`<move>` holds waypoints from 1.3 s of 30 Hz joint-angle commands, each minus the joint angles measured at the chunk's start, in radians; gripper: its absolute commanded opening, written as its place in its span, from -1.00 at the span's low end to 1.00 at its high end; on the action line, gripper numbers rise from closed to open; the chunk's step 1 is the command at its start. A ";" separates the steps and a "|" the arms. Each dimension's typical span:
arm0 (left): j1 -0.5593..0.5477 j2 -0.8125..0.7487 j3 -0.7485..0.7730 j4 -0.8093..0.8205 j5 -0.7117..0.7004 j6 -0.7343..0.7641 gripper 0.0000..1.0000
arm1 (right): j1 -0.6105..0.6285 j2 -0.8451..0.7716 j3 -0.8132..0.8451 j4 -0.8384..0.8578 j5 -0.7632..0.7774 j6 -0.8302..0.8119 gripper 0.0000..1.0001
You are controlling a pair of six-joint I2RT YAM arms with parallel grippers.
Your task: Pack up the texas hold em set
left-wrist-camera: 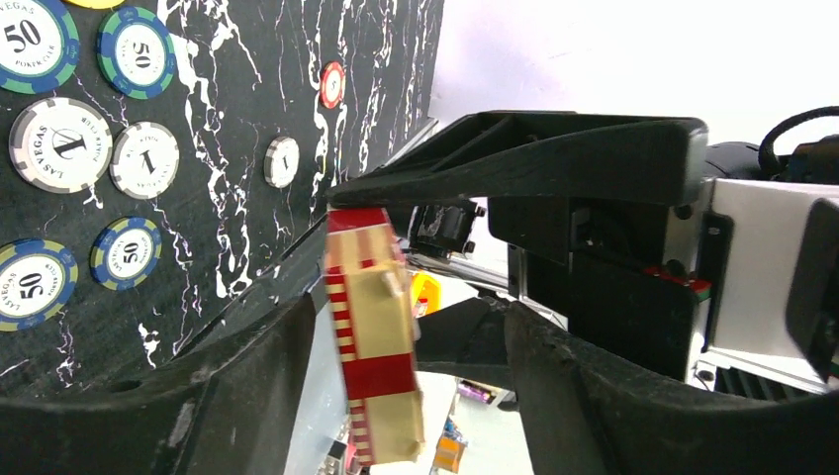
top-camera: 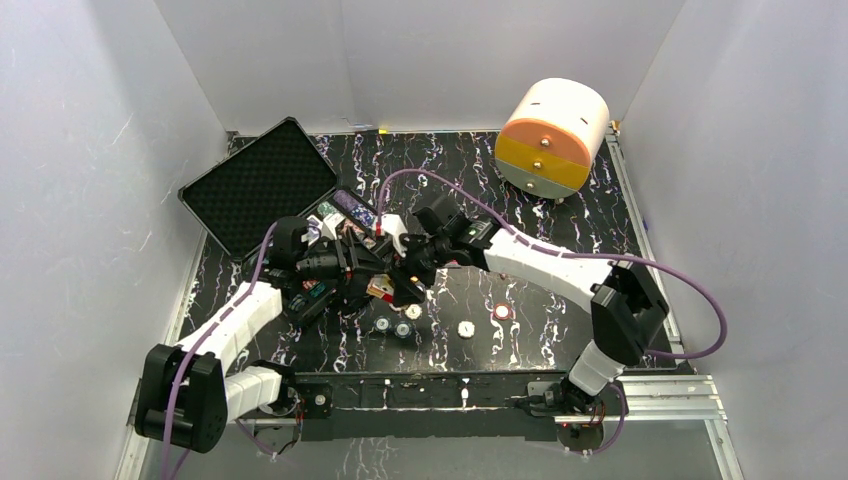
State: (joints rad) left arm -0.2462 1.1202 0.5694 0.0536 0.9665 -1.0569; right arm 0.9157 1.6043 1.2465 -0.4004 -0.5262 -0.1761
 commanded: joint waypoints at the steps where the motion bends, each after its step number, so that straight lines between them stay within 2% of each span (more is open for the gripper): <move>1: -0.003 0.001 0.014 -0.039 0.062 0.011 0.28 | 0.014 0.031 0.089 -0.088 0.014 -0.082 0.04; 7: -0.003 0.035 0.072 -0.227 0.038 0.192 -0.07 | 0.020 0.051 0.117 -0.162 -0.011 -0.129 0.01; 10: -0.004 0.037 0.078 -0.217 0.044 0.186 -0.31 | 0.019 0.050 0.120 -0.175 -0.024 -0.137 0.01; 16: -0.003 0.033 0.071 -0.200 0.076 0.178 -0.60 | 0.020 0.054 0.133 -0.174 -0.041 -0.142 0.02; 17: -0.003 0.031 0.071 -0.198 0.080 0.178 -0.67 | 0.020 0.055 0.135 -0.173 -0.048 -0.142 0.05; 18: -0.003 0.029 0.071 -0.195 0.082 0.179 -0.71 | 0.020 0.055 0.138 -0.171 -0.050 -0.140 0.16; 21: -0.004 0.005 0.074 -0.176 0.048 0.175 -0.77 | 0.020 0.047 0.139 -0.158 -0.019 -0.104 0.59; 25: 0.010 -0.057 0.068 -0.151 -0.089 0.156 -0.77 | 0.014 -0.011 0.130 -0.139 0.080 -0.024 0.78; 32: 0.104 -0.157 0.085 -0.207 -0.344 0.171 -0.89 | -0.045 -0.207 -0.023 0.148 0.277 0.246 0.86; 36: 0.111 -0.226 0.121 -0.344 -0.654 0.175 -0.85 | -0.053 -0.257 -0.107 0.245 0.346 0.394 0.84; 39: 0.111 -0.291 0.111 -0.365 -0.821 0.122 -0.85 | -0.054 -0.282 -0.186 0.309 0.366 0.496 0.84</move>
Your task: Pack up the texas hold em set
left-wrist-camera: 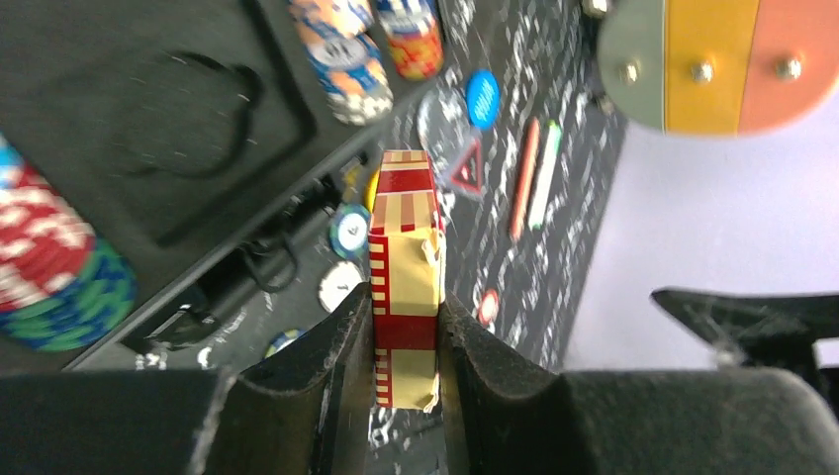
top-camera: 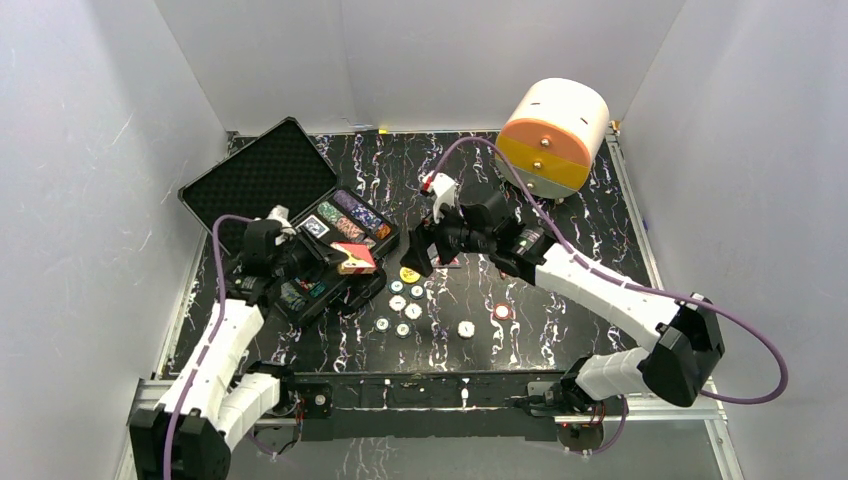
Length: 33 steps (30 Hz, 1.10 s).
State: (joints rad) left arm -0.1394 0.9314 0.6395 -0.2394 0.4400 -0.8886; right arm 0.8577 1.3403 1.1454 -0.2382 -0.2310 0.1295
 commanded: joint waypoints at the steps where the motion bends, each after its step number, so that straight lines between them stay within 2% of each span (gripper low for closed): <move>1: 0.003 -0.117 0.032 -0.056 -0.321 -0.058 -0.85 | 0.004 -0.025 -0.109 0.172 0.060 0.218 0.84; 6: 0.003 -0.088 0.025 -0.044 -0.388 -0.096 -0.85 | 0.004 -0.030 -0.174 0.258 -0.048 0.296 0.82; 16: 0.004 -0.001 -0.024 0.110 -0.424 -0.065 -0.83 | 0.005 -0.009 -0.161 0.264 -0.044 0.288 0.81; 27: 0.004 0.055 -0.085 0.155 -0.371 -0.141 -0.80 | 0.005 0.004 -0.153 0.224 0.006 0.294 0.79; 28: 0.003 0.060 -0.081 0.146 -0.360 -0.146 -0.75 | 0.006 0.003 -0.153 0.222 0.008 0.293 0.79; 29: 0.003 0.061 -0.080 0.133 -0.354 -0.155 -0.62 | 0.006 0.002 -0.153 0.221 0.010 0.292 0.79; 32: 0.004 0.052 -0.079 0.104 -0.363 -0.157 -0.07 | 0.005 0.002 -0.157 0.225 0.012 0.292 0.79; 33: 0.003 0.052 -0.070 0.087 -0.374 -0.146 0.04 | 0.006 0.004 -0.157 0.225 0.016 0.292 0.79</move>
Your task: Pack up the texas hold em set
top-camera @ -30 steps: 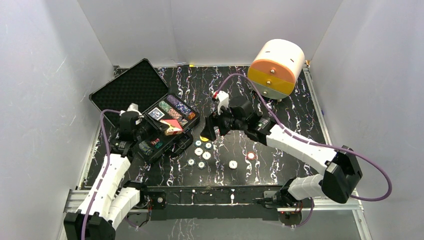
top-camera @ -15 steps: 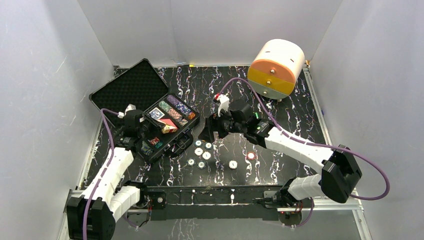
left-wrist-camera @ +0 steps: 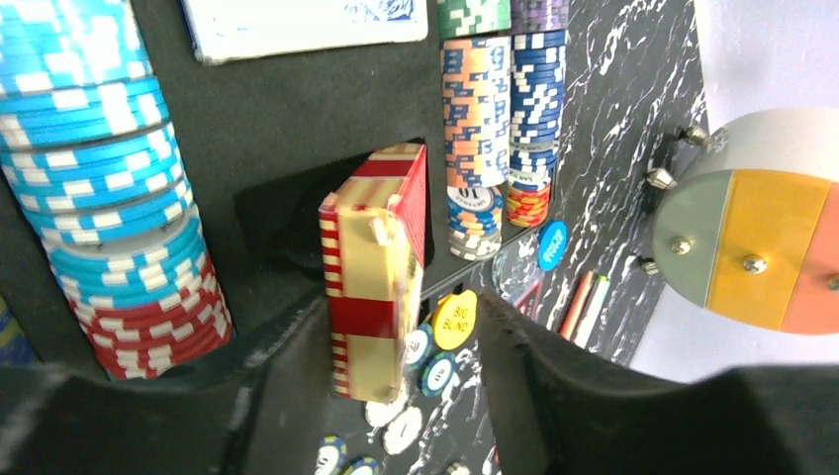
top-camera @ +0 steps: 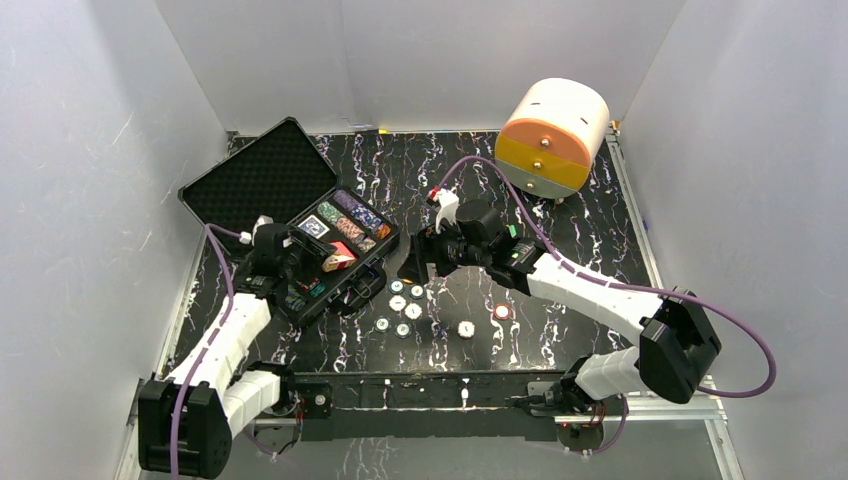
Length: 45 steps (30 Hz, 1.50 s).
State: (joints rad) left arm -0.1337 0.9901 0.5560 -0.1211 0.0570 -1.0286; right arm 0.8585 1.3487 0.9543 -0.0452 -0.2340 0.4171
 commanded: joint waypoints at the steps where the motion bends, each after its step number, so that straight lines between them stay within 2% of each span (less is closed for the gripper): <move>1: -0.003 -0.005 0.032 -0.062 -0.004 0.011 0.13 | 0.005 0.001 0.039 0.024 0.022 0.007 0.79; 4: -0.003 0.006 0.123 -0.189 -0.060 0.072 0.44 | 0.005 0.020 0.072 -0.015 0.030 0.008 0.77; 6: -0.002 0.018 0.178 -0.282 -0.099 0.112 0.59 | 0.005 0.022 0.071 -0.019 0.033 0.008 0.77; 9: -0.001 0.020 0.231 -0.373 -0.136 0.159 0.75 | 0.005 0.016 0.060 -0.009 0.034 0.008 0.76; 12: -0.002 0.017 0.250 -0.424 -0.163 0.181 0.79 | 0.005 0.011 0.053 -0.004 0.035 0.008 0.76; 16: -0.003 0.019 0.236 -0.424 -0.184 0.185 0.68 | 0.004 0.014 0.050 -0.008 0.033 0.008 0.65; 21: -0.002 0.072 0.227 -0.384 -0.128 0.193 0.28 | 0.005 0.017 0.048 -0.016 0.026 0.007 0.47; 28: -0.003 0.133 0.220 -0.360 -0.125 0.200 0.09 | 0.005 0.015 0.040 -0.020 0.033 0.005 0.38; 31: -0.001 0.147 0.209 -0.331 -0.115 0.203 -0.12 | 0.005 0.017 0.041 -0.022 0.033 0.001 0.29; 33: -0.001 0.173 0.200 -0.302 -0.104 0.206 -0.35 | 0.005 0.022 0.041 -0.029 0.034 -0.001 0.23; 34: -0.001 0.192 0.195 -0.292 -0.103 0.208 -0.39 | 0.005 0.023 0.040 -0.031 0.035 -0.001 0.21; 41: -0.001 0.188 0.182 -0.261 -0.068 0.235 -0.38 | 0.005 0.036 0.047 -0.033 0.039 0.001 0.20; 43: -0.001 0.167 0.205 -0.298 -0.082 0.237 -0.24 | 0.005 0.036 0.048 -0.032 0.036 0.002 0.20; 45: -0.001 0.136 0.221 -0.331 -0.107 0.250 0.02 | 0.005 0.034 0.042 -0.018 0.012 -0.003 0.17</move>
State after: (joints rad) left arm -0.1341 1.1812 0.7490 -0.3466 -0.0193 -0.8124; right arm 0.8585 1.3876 0.9779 -0.1036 -0.2043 0.4198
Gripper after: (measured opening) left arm 0.412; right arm 0.599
